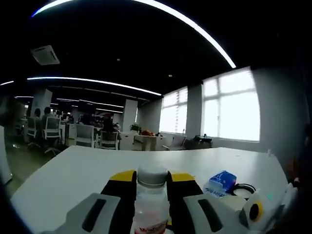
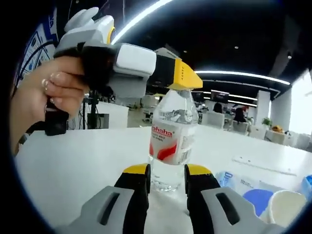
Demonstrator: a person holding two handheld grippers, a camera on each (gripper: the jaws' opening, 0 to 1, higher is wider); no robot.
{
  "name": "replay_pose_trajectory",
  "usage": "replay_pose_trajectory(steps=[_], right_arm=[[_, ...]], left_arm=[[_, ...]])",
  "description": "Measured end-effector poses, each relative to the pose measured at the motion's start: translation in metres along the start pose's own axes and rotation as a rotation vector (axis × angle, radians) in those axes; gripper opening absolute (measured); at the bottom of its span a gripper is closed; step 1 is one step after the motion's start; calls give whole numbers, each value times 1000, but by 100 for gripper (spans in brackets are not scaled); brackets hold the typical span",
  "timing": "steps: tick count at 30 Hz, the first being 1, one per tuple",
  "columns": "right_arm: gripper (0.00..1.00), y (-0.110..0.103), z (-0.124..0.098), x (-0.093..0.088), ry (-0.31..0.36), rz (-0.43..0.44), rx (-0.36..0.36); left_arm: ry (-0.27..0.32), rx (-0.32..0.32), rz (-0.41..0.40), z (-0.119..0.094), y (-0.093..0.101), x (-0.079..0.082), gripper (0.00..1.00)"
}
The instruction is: Arrange the tabletop items into an orderly group along one side of the table until the central work area is clear of visible clutter.
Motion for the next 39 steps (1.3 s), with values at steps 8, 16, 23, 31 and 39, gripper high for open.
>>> replay_pose_trajectory(steps=[8, 16, 23, 31, 39], right_arm=[[27, -11, -10, 13, 30, 10, 30], [28, -23, -28, 33, 84, -25, 75], [28, -14, -42, 48, 121, -16, 91], [28, -2, -61, 61, 157, -113, 72], [28, 15, -91, 83, 218, -156, 54]], left_arm=[[14, 23, -10, -6, -3, 11, 23], [23, 35, 36, -19, 2, 21, 26], [19, 26, 64, -20, 8, 22, 26], [31, 15, 83, -24, 19, 29, 26], [33, -51, 88, -28, 47, 25, 26]])
Point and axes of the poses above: the point that each gripper's makers call its tool centre point, and the gripper's own axes: z roughly forward along the fingers, y roughly to its right, x roughly out of its top, the point moved 5 cm from there along -z, roughly backward along the fingers, and after that the axes turned 12 degrees about z, right-handed, at the moved point
